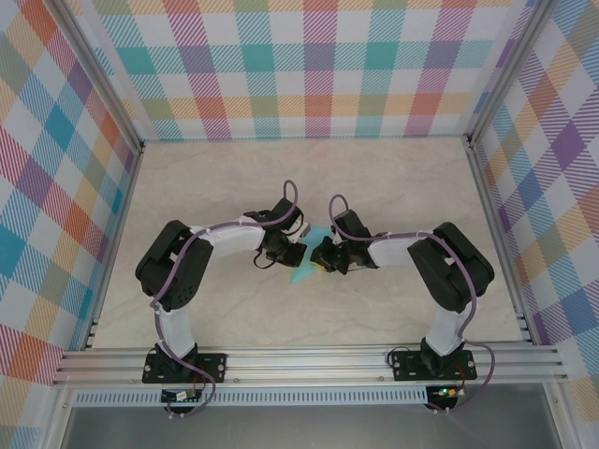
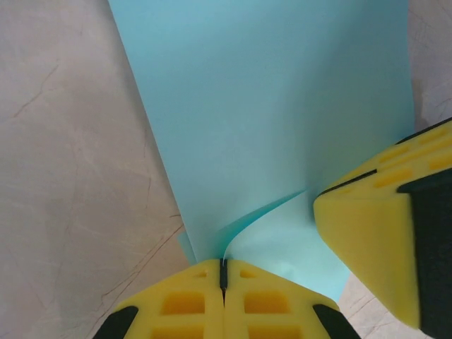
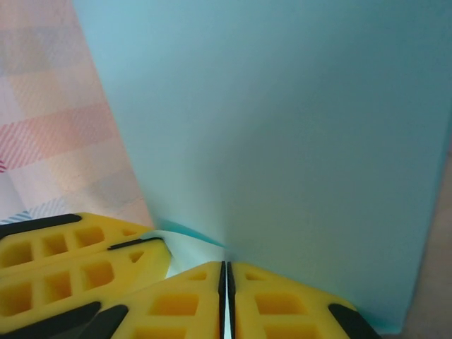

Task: Fold a paper plane with a square sheet of paper (pick it up from the middle)

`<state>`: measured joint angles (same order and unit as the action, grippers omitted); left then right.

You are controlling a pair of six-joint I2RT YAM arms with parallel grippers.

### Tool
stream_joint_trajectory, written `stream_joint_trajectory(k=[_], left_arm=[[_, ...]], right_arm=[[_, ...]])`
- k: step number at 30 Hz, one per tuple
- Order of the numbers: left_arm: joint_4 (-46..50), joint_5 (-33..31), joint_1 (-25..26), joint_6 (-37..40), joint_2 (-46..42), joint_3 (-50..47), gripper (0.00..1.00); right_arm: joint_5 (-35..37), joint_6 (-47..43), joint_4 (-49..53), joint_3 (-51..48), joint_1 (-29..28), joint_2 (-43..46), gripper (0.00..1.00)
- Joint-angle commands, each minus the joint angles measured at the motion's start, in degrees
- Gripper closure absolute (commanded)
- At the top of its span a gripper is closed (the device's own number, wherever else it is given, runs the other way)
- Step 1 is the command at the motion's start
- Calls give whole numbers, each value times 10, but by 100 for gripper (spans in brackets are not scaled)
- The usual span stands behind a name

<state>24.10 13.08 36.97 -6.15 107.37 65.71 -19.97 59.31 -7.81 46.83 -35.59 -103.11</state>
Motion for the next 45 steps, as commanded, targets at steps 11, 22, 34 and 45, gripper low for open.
stream_joint_trajectory(k=[11,22,34,45], left_arm=[[13,-18,-9,1,11,-21,100],[13,-16,-10,1,11,-19,100],[16,-17,-11,4,11,-19,100],[15,-17,-12,4,11,-21,100]], right_arm=[[-24,29,-56,-42,-12,64,87],[-9,49,-71,-37,-42,-4,89],[-3,8,-27,-23,-6,49,87],[18,-1,4,-15,12,6,88]])
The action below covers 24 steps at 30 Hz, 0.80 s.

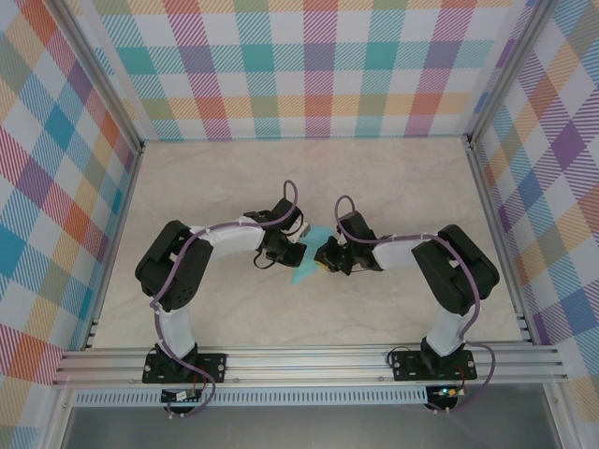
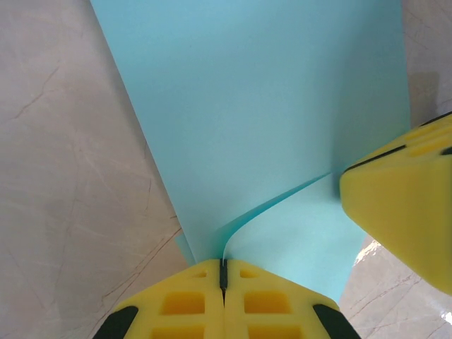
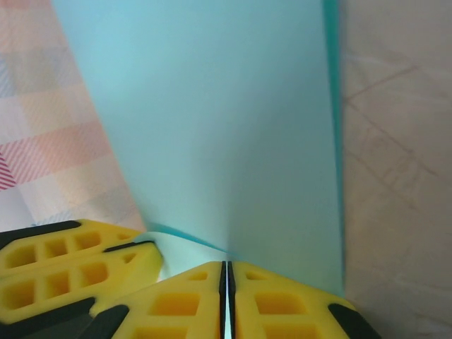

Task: Fold a paper plane with a square sheet of paper (pick it up from the middle)

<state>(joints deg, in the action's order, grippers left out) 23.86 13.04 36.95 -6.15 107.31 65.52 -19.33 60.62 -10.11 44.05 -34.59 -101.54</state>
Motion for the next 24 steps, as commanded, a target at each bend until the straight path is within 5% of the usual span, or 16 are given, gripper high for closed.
stream_joint_trajectory(k=[1,24], left_arm=[[17,-17,-11,4,11,-19,100],[22,-17,-11,5,9,-18,100]], right_arm=[[11,-16,30,14,3,-7,88],[17,-36,39,1,40,18,87]])
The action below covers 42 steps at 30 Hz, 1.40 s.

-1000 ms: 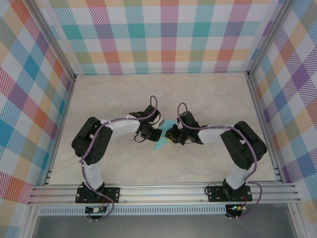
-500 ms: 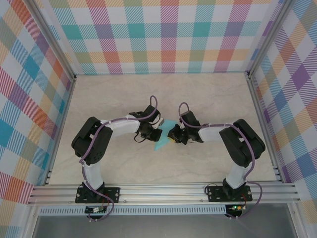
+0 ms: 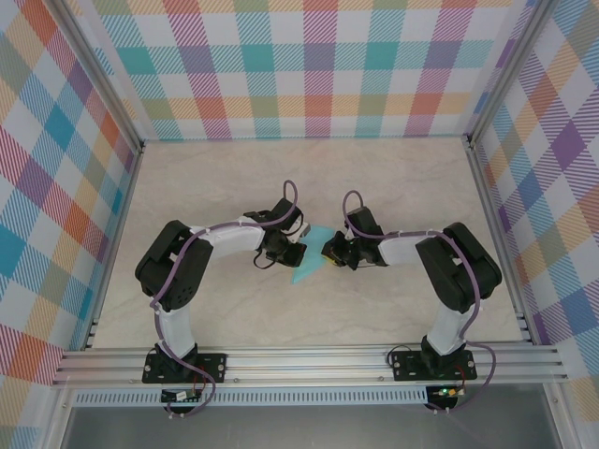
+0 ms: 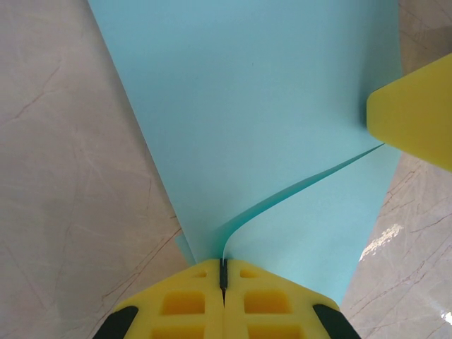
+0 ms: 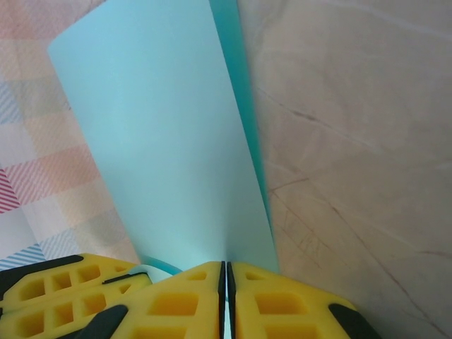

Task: Fold a paper plane with a square sheet of paper (pick it up from the middle)

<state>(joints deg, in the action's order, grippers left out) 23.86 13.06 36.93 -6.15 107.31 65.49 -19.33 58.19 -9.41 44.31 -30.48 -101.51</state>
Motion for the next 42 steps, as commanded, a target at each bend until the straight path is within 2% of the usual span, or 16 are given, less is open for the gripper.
stream_joint_trajectory(k=[1,6,13,19,24,29,31,33,37,42], left_arm=[[21,-16,-11,5,9,-18,100],[20,-14,-11,4,11,-16,100],[22,-10,-11,2,11,-8,100],[27,-11,-11,-2,5,-4,99],[40,-23,-11,-16,-28,3,86],[63,-56,-25,-57,-86,6,68],[69,-55,-31,-74,-110,5,68],[65,-31,-33,-101,-130,0,70],[-15,125,-31,-169,-154,-44,83],[-116,210,-29,-235,-132,-95,86]], right_arm=[[17,-16,39,2,-1,29,87],[-32,-30,32,20,-4,57,86],[-67,-17,-1,31,-23,10,86],[-43,-9,15,36,-27,-37,88],[-24,-15,34,32,-27,-36,89],[-20,-13,42,34,-28,-36,89],[-19,-11,41,34,-29,-36,89],[-16,-9,42,33,-29,-35,89],[-17,-4,43,35,-29,-36,89],[-16,-3,44,35,-29,-38,89]])
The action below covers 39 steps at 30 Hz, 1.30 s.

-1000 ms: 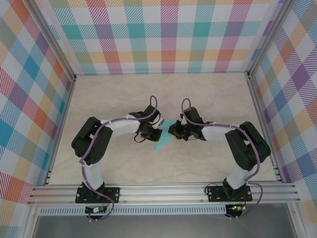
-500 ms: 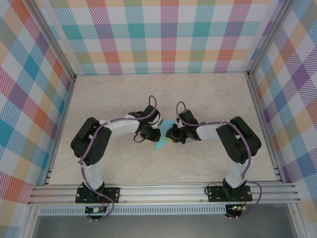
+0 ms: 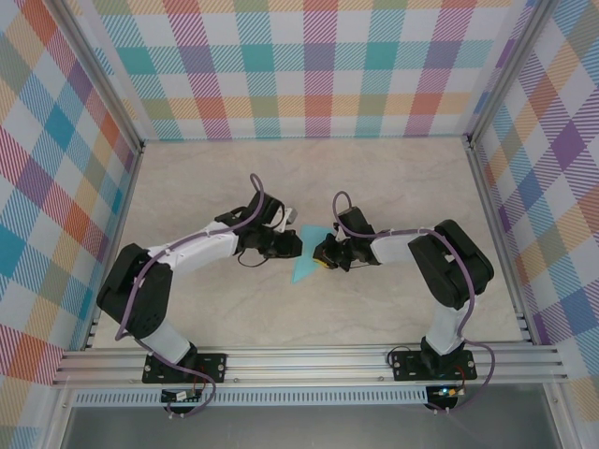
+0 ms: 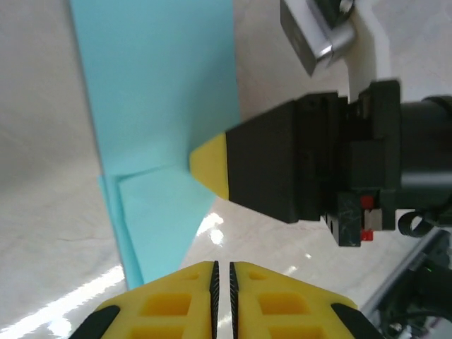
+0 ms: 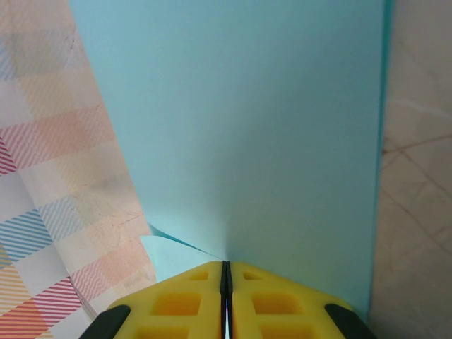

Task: Fold a paper plane with a square sheet of paper (pick it up from the middle)

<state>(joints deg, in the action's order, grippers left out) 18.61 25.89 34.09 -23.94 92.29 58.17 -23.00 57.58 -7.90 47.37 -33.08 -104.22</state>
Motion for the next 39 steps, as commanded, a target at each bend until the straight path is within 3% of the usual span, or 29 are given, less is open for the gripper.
stream_joint_trajectory(k=[1,5,16,27,39], left_arm=[[-76,95,1,-63,29,-25,86],[-90,137,11,-64,85,-11,86],[11,75,10,-2,160,29,89],[61,38,-18,36,161,6,92],[48,88,-27,36,133,-11,90]], right_arm=[[19,3,29,4,-3,-11,89],[20,2,32,4,-4,-11,89],[22,-2,35,3,-4,-15,89],[27,-6,46,7,-4,-17,88],[31,-10,57,13,-4,-19,88]])
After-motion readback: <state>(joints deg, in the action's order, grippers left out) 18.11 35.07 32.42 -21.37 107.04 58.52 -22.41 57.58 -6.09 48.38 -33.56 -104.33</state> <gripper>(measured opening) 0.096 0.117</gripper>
